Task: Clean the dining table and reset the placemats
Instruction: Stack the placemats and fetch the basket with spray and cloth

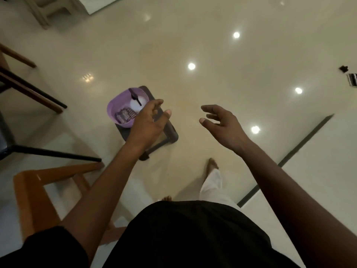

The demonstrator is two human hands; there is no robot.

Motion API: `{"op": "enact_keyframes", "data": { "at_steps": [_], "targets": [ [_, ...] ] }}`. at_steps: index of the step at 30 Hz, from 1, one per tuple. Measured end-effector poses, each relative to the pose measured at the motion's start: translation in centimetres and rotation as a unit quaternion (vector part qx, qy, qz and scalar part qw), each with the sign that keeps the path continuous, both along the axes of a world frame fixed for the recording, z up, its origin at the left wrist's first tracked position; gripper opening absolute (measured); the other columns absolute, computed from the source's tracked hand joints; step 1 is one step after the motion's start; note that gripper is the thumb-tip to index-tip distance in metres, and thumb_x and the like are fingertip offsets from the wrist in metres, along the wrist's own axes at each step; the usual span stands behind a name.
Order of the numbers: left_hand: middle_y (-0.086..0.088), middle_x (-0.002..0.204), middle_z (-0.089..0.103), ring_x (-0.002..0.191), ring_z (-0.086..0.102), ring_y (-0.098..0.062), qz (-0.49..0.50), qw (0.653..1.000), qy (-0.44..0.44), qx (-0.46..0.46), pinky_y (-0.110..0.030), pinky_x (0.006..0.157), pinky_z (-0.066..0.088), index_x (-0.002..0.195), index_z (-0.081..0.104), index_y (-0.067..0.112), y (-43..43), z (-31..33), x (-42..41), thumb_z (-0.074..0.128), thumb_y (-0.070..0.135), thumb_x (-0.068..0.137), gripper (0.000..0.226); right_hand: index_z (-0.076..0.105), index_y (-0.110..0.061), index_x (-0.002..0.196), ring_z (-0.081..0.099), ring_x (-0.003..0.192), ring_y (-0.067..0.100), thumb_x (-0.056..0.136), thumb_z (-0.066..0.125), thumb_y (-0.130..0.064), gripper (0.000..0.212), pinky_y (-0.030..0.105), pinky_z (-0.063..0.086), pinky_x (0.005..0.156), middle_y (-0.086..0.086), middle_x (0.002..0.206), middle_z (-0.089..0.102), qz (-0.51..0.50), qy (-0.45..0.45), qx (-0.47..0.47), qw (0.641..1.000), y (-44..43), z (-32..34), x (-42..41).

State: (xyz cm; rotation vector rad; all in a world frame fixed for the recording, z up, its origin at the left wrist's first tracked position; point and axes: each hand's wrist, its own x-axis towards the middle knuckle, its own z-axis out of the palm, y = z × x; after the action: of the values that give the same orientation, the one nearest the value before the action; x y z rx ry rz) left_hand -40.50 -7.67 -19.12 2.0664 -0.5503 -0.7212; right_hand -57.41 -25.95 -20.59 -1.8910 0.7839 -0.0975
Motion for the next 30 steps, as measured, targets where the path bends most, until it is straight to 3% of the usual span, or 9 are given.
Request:
{"op": "enact_keyframes", "data": {
  "at_steps": [8, 13, 21, 25, 30],
  "targets": [
    [0.013, 0.152, 0.056, 0.134, 0.054, -0.006, 0.125, 0.991, 0.007, -0.039, -0.037, 0.112, 0.049, 0.148, 0.053, 0.028, -14.9, 1.3, 4.9, 0.063, 0.044, 0.104, 0.048, 0.063, -0.029, 0.138, 0.061, 0.128, 0.007, 0.099, 0.069, -0.035, 0.040, 0.038, 0.056, 0.104, -0.013, 0.140, 0.064, 0.119, -0.006, -0.016, 0.993, -17.8, 1.9, 10.0],
    [0.012, 0.153, 0.055, 0.132, 0.054, -0.004, 0.212, 0.974, -0.005, -0.072, -0.030, 0.108, 0.048, 0.148, 0.054, 0.026, -19.5, 0.4, 10.6, 0.065, 0.042, 0.104, 0.048, 0.064, -0.029, 0.137, 0.062, 0.126, 0.004, 0.099, 0.069, -0.034, 0.039, 0.026, 0.054, 0.099, -0.017, 0.138, 0.064, 0.202, -0.012, -0.020, 0.979, -25.0, 2.2, 19.8],
    [0.006, 0.149, 0.060, 0.132, 0.059, -0.013, 0.353, 0.934, 0.014, -0.060, -0.037, 0.110, 0.051, 0.145, 0.057, 0.023, -22.3, -1.0, 25.2, 0.067, 0.039, 0.102, 0.047, 0.064, -0.033, 0.136, 0.062, 0.125, 0.000, 0.100, 0.069, -0.034, 0.037, 0.021, 0.051, 0.095, -0.021, 0.137, 0.064, 0.311, 0.005, 0.001, 0.950, -30.1, 1.8, 39.1],
    [0.010, 0.151, 0.058, 0.132, 0.057, -0.010, 0.394, 0.918, -0.015, -0.044, -0.027, 0.105, 0.047, 0.146, 0.056, 0.025, -23.1, 0.7, 32.4, 0.066, 0.044, 0.102, 0.048, 0.063, -0.035, 0.137, 0.060, 0.127, 0.001, 0.100, 0.069, -0.034, 0.038, 0.025, 0.053, 0.099, -0.022, 0.138, 0.064, 0.368, 0.003, 0.008, 0.930, -31.3, 2.3, 48.8],
    [0.012, 0.151, 0.058, 0.133, 0.057, -0.007, 0.460, 0.886, -0.029, -0.041, -0.029, 0.107, 0.047, 0.147, 0.055, 0.027, -23.5, 2.2, 39.8, 0.065, 0.043, 0.103, 0.048, 0.065, -0.034, 0.134, 0.061, 0.126, 0.000, 0.100, 0.070, -0.032, 0.035, 0.026, 0.053, 0.099, -0.022, 0.137, 0.064, 0.436, -0.017, 0.024, 0.899, -31.8, 2.9, 60.6]
  ]
}}
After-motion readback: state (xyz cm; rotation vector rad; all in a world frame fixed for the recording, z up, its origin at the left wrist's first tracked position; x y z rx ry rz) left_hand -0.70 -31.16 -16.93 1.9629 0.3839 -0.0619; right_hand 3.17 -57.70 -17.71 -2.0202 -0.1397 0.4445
